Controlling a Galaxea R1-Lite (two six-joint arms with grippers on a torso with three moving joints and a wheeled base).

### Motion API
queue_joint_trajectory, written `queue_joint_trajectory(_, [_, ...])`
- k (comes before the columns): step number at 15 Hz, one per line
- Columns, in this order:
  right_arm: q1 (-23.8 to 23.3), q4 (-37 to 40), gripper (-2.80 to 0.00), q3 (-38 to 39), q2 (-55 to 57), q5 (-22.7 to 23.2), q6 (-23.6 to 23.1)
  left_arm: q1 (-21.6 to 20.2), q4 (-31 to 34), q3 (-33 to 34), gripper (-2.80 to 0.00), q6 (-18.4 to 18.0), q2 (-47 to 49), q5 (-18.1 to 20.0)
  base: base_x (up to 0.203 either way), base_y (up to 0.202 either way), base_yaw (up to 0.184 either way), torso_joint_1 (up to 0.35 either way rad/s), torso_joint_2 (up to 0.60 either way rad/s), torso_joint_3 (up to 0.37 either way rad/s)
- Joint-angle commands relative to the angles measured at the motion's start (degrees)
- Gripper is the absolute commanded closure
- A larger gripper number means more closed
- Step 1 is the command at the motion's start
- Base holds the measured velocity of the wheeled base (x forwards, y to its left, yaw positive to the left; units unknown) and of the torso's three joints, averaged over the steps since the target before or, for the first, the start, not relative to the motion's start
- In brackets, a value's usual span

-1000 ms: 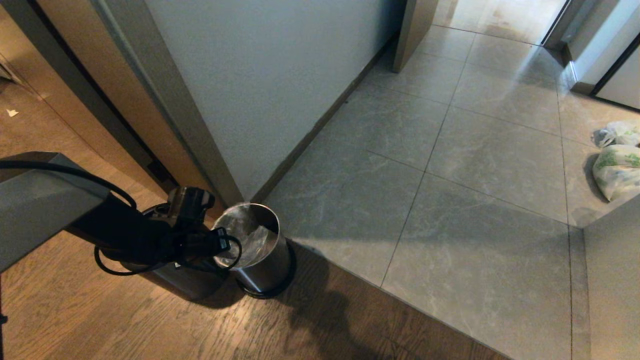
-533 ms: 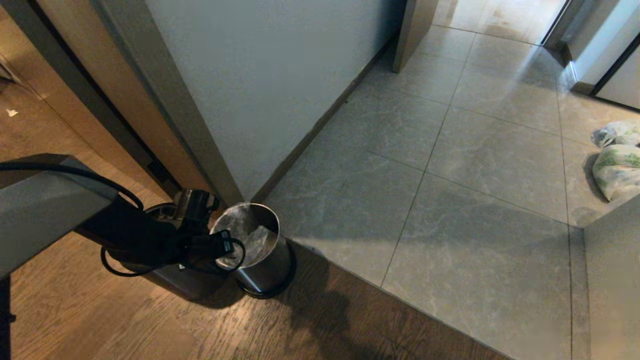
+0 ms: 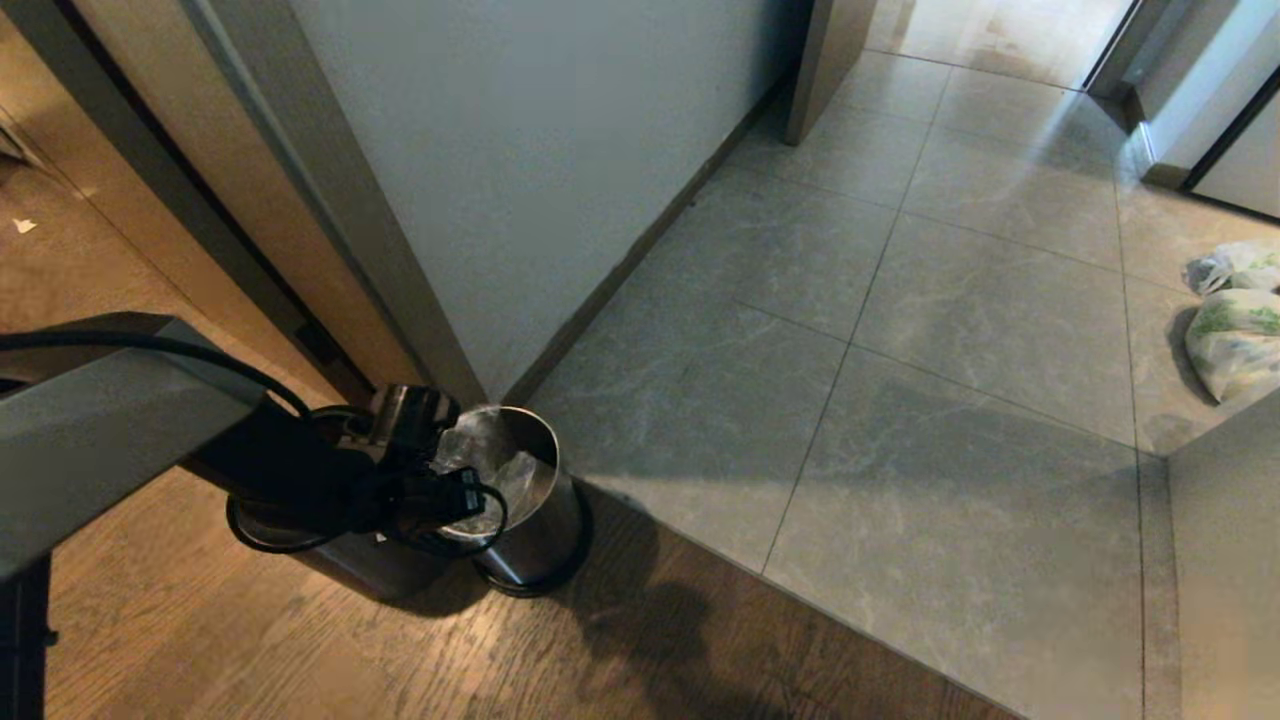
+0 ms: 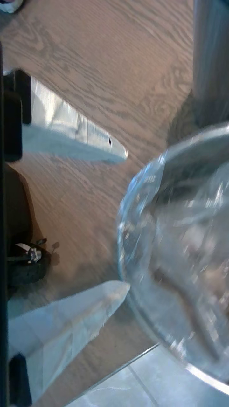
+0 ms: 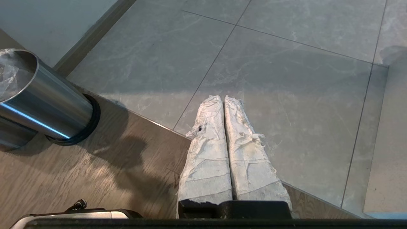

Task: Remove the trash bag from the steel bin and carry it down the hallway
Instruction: Pick up the trash bag

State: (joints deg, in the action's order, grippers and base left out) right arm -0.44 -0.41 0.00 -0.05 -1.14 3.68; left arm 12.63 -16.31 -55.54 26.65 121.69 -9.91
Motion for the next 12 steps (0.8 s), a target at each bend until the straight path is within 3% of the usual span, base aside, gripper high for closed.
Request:
queue_joint_trajectory(1, [0.0,0.0,0.0,0.1,0.0,0.0,0.0,1.1,-0.1,-0.1,-2.8,0.2,0.7,-0.1,0.0,0.0,0.0,0.0,0.0,0.0])
queue_joint_trajectory(12, [0.0,0.0,0.0,0.1,0.0,0.0,0.0,3.1,-0.2,-2.5,-2.8,-2.7,3.7,-1.2,0.0,0.0,0.0,0.0,0.0,0.0])
